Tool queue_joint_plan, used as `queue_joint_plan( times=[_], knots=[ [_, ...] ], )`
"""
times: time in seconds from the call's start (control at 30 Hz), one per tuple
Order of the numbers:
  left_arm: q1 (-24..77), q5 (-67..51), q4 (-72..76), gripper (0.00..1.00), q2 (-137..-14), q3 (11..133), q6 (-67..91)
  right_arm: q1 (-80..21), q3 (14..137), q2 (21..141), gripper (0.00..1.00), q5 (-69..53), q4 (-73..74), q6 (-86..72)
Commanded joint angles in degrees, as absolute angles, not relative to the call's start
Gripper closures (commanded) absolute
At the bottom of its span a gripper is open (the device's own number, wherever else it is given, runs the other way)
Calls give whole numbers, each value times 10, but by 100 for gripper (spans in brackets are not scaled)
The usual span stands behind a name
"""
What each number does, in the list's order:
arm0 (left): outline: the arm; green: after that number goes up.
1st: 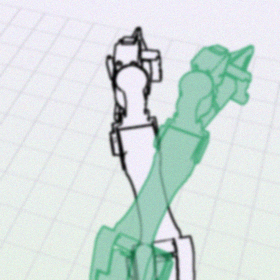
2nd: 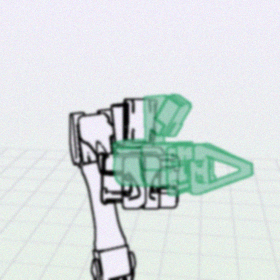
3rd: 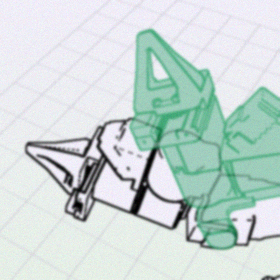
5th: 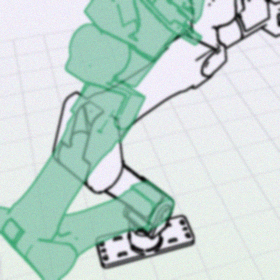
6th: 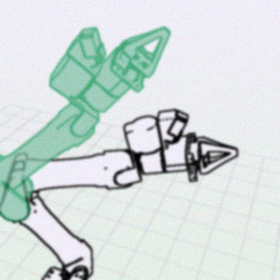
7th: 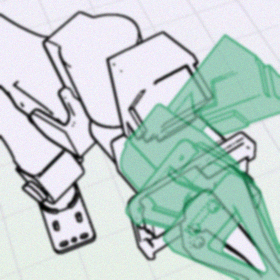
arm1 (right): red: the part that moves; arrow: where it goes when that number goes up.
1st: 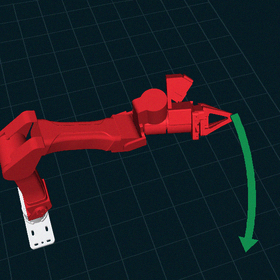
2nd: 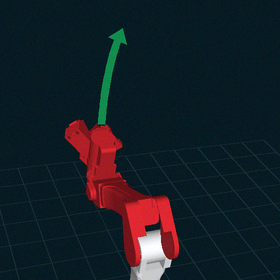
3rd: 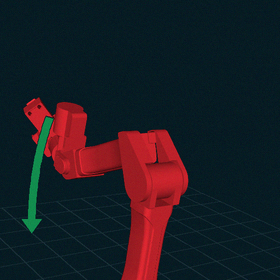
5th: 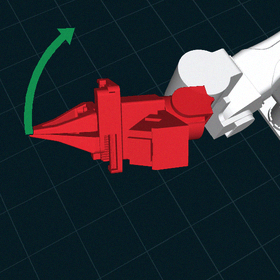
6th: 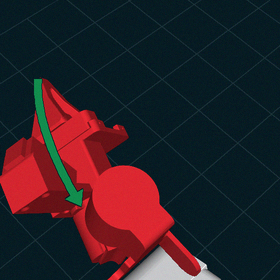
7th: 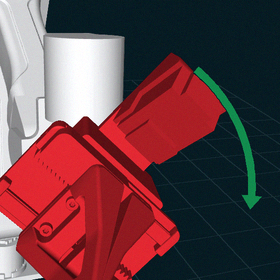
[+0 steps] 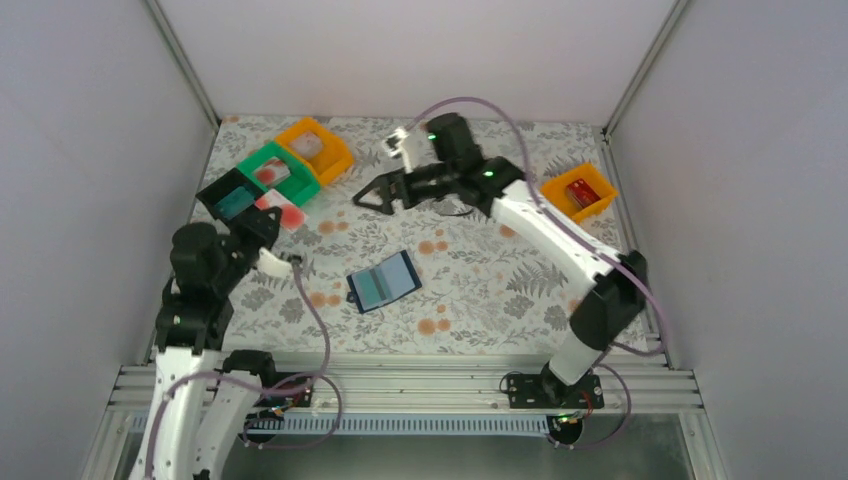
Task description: Take the credit cards out of the card holder
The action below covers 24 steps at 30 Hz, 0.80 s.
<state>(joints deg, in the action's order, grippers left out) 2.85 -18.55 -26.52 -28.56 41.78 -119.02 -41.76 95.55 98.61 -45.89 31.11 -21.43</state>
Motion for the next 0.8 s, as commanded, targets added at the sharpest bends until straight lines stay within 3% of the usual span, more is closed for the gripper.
queue_joint_plan(
  times=[0.0,0.2,0.37,0.5,0.77],
  knots=[
    [29,3,-334,98,-395,506,-1088,-374,902,877,1,-243,311,-209],
    [33,136,-447,98,-604,654,-843,-349,850,807,1,-130,313,-184],
    [30,161,-627,98,-872,954,-534,-342,834,793,1,-126,319,-166],
    [30,123,-615,98,-979,1056,-478,-337,812,778,1,-107,321,-163],
    [8,206,-589,98,-1163,1151,-417,-325,777,772,1,-84,312,-171]
  ],
)
